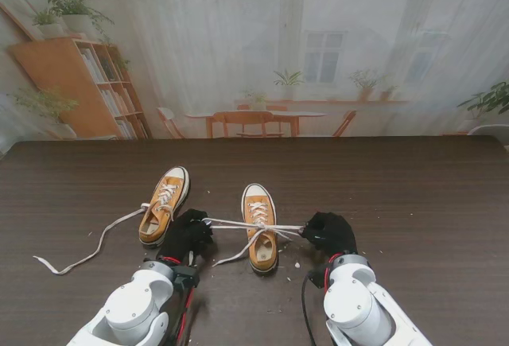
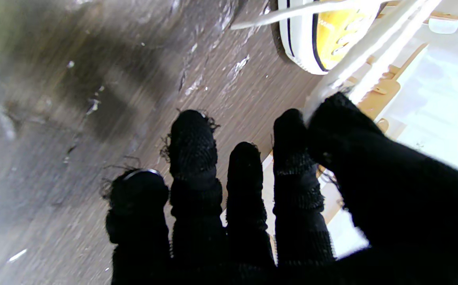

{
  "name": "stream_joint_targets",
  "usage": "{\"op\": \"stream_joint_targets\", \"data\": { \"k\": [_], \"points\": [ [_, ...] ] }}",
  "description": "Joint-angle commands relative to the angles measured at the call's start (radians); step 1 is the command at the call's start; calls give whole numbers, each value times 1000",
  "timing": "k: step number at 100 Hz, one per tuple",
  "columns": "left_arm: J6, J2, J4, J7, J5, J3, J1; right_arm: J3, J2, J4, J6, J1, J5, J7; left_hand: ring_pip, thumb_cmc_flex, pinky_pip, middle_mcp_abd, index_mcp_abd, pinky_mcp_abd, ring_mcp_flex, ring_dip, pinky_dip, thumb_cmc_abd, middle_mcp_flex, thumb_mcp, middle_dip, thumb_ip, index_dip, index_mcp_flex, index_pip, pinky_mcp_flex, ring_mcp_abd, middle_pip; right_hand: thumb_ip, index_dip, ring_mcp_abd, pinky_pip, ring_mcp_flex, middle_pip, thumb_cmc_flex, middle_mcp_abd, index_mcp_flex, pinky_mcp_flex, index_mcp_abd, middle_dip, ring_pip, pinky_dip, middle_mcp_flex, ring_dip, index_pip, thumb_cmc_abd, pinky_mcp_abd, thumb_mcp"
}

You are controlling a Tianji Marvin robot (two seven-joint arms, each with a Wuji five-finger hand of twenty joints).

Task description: Tie the shoelaces into a bow on the shoes

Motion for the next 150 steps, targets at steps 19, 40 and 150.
{"op": "stream_joint_targets", "data": {
  "k": [19,40,150],
  "points": [
    [30,-10,-25,29,13,-12,12,11,-1,13,19,-2,-12,7,24,68,-1,10,-27,26,6,29,4,23,-9,-17,19,33,73,0,135,0,11,26,-9,61,-8,25,36,42,75,2,4,23,31,-33,9,-13,-7,-18,61,8,-6,73],
    [47,-20,-42,75,17,-17,16,15,-4,24,33,-2,-23,-6,26,76,-4,17,-18,31,5,29,3,30,-14,-28,17,26,71,-6,137,-4,20,31,-10,68,-5,29,73,43,89,43,8,59,65,-45,18,-24,27,-20,74,-10,7,95],
    [-155,56,-168,11,477,-99,125,-16,57,-50,-110,-42,-293,24,-361,-69,-131,2,44,-81,-259,-65,-106,91,-377,-301,-559,140,-776,-93,-814,-238,-12,-377,114,-160,30,-213,-142,-186,-149,42,-268,-206,16,-181,-216,-90,-131,-68,-247,83,43,-10]
  ]
}}
